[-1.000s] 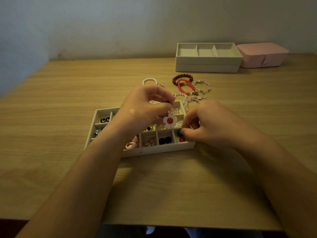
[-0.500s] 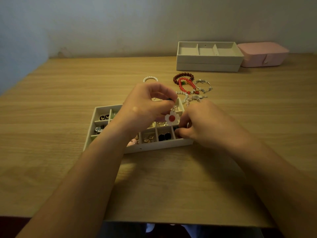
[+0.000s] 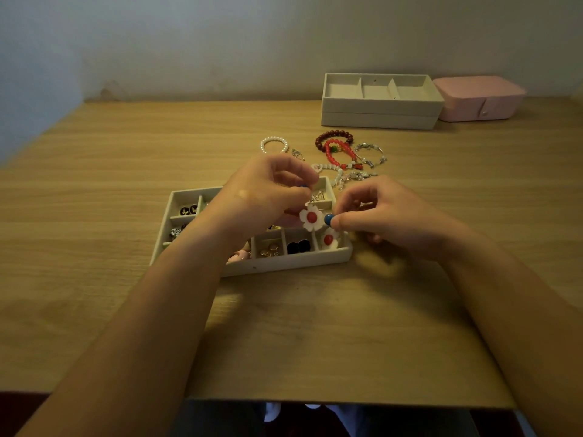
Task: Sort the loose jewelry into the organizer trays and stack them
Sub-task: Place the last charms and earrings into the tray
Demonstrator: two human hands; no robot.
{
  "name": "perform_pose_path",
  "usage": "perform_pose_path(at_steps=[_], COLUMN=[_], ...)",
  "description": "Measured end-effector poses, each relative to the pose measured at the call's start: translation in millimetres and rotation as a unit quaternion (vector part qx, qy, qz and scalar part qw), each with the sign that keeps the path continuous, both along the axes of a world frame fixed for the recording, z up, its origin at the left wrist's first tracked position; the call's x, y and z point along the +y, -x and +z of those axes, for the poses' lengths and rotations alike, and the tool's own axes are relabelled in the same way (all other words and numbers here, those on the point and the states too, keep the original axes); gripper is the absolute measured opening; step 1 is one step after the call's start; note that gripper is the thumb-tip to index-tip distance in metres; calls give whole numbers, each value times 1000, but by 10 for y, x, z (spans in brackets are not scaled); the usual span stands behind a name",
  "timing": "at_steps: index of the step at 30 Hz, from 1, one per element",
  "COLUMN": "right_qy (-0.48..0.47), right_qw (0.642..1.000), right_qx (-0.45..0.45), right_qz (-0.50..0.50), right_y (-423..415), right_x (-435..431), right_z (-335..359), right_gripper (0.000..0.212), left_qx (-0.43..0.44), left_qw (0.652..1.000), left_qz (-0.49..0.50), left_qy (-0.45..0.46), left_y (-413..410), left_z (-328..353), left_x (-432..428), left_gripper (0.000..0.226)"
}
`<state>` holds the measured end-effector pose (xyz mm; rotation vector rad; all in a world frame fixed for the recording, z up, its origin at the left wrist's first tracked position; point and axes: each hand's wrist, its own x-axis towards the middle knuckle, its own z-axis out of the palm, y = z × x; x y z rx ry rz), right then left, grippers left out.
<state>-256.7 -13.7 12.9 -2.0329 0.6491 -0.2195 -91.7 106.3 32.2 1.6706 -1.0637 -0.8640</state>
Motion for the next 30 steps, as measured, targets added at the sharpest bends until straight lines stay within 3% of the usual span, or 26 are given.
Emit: perform_pose_path(at_steps=[5, 14, 23, 30], right_qy=[-34, -28, 142, 194], right_qw=[999, 999, 988, 979], right_qx=[-15, -6, 5, 35], right_qz=[4, 22, 58, 46], right_y=[17, 25, 25, -9], right_x=[-46, -112, -80, -1], right_z=[-23, -50, -9, 24], right_gripper=[5, 7, 9, 9], left_qx=[30, -105, -193, -203], left_qw=[997, 990, 976, 973], left_qz=[-48, -95, -106, -107], left_qy=[-47, -13, -1, -3], left_y=[-7, 6, 72, 48], left_z=[-35, -92, -115, -101], left_x=[-19, -55, -62, -40], left_gripper=[27, 31, 34, 37])
